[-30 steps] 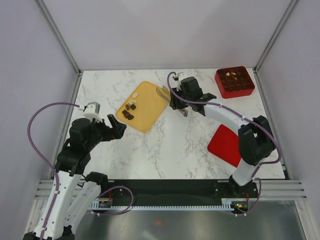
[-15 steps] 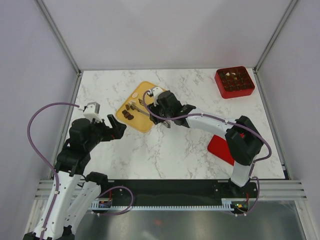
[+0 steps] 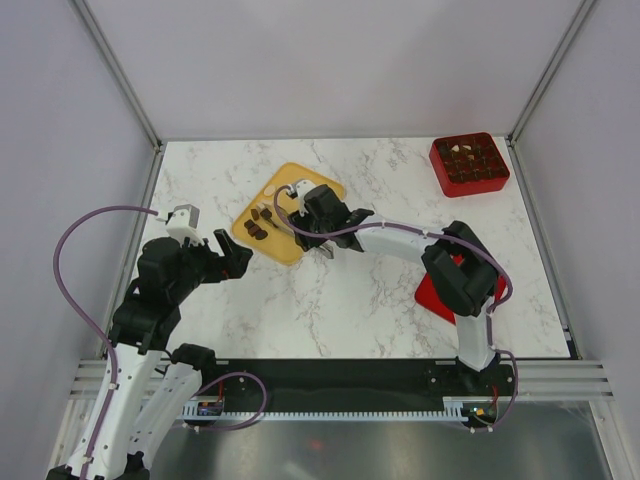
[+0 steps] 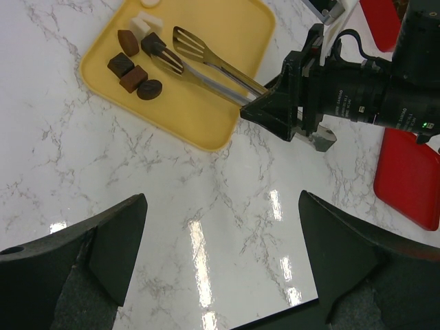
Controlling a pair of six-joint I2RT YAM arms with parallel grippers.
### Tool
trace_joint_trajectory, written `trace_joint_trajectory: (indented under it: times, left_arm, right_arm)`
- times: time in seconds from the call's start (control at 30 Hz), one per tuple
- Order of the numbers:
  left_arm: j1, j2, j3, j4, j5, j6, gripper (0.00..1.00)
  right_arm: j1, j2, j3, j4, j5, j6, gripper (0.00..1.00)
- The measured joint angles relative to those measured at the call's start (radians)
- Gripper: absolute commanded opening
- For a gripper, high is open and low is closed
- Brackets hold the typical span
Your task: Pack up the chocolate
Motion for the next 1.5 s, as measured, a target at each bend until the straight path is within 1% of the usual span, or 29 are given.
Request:
trace_joint_trajectory:
  times: [0.23, 0.4, 0.63, 0.8, 1.0, 1.2, 1.37, 1.5]
  left_arm:
    - [0.0, -0.001, 0.0, 0.0, 0.0, 0.0, 1.0]
    - [0.0, -0.001, 0.0, 0.0, 0.0, 0.0, 1.0]
    - [0.0, -0.001, 0.0, 0.0, 0.0, 0.0, 1.0]
    - [0.0, -0.001, 0.0, 0.0, 0.0, 0.0, 1.0]
    - [0.0, -0.001, 0.0, 0.0, 0.0, 0.0, 1.0]
    - [0.0, -0.001, 0.0, 0.0, 0.0, 0.0, 1.0]
    - [0.0, -0.007, 0.0, 0.0, 0.0, 0.0, 1.0]
    - [0.0, -0.012, 0.0, 0.0, 0.0, 0.0, 1.0]
  right_arm:
    - [0.004, 0.057, 0.047, 0.0, -0.004, 0.0, 0.51]
    - [0.008, 0.087, 0.074, -0.002, -0.006, 0.003, 0.47]
    - [0.009, 0.087, 0.084, -0.012, -0.003, 0.0, 0.38]
    - [0.01, 0.071, 0.055, -0.017, 0.02, 0.0, 0.36]
    - [-0.008, 0.01, 0.037, -0.081, 0.025, 0.009, 0.35]
    - [-0.102, -0.052, 0.037, -0.136, -0.014, 0.038, 0.34]
    - [-0.241, -0.152, 0.035, -0.191, -0.036, 0.04, 0.34]
    - [-0.394, -0.253, 0.035, -0.24, -0.022, 0.036, 0.34]
